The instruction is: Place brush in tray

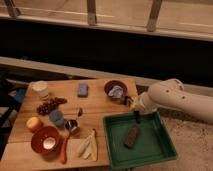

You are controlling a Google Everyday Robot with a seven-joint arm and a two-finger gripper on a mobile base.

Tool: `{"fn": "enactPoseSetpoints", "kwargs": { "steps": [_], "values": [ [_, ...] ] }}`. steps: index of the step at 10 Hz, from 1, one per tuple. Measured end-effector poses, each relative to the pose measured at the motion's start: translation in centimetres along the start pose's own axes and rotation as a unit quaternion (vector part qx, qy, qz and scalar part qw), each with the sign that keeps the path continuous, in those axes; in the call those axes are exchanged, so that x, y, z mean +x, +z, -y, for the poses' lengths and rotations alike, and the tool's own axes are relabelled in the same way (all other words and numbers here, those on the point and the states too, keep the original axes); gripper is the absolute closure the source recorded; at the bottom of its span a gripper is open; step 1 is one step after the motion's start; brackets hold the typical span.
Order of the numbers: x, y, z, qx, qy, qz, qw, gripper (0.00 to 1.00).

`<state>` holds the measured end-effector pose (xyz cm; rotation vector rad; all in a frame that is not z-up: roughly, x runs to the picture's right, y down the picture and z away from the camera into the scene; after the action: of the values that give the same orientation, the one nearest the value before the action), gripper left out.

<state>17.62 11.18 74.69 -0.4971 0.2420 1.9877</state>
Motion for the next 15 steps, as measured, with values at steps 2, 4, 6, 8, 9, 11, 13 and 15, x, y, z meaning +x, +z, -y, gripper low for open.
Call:
{"fn": "enactPoseSetpoints", "kwargs": {
  "steps": [2, 4, 6, 8, 9, 11, 13, 15],
  "values": [
    [-0.1, 0.1, 0.0, 0.000, -0.002, -0.004, 1.0000, 1.00],
    [-0.4, -0.6, 1.9, 0.012, 0.010, 0.004, 0.9999, 1.00],
    [-0.8, -3.1, 4.4, 0.023, 0.036, 0.043, 0.9982, 1.00],
    [-0.6, -4.2, 5.7, 0.032, 0.051, 0.059, 0.9965, 1.00],
    [-0.3, -4.5, 6.3, 0.038, 0.055, 0.063, 0.9958, 1.00],
    [0.8, -5.4, 9.5, 0.064, 0.077, 0.068, 0.9926, 1.00],
    [2.2, -5.1, 12.4, 0.100, 0.097, 0.064, 0.9882, 1.00],
    [3.0, -4.4, 13.8, 0.123, 0.110, 0.056, 0.9848, 1.00]
  ]
}}
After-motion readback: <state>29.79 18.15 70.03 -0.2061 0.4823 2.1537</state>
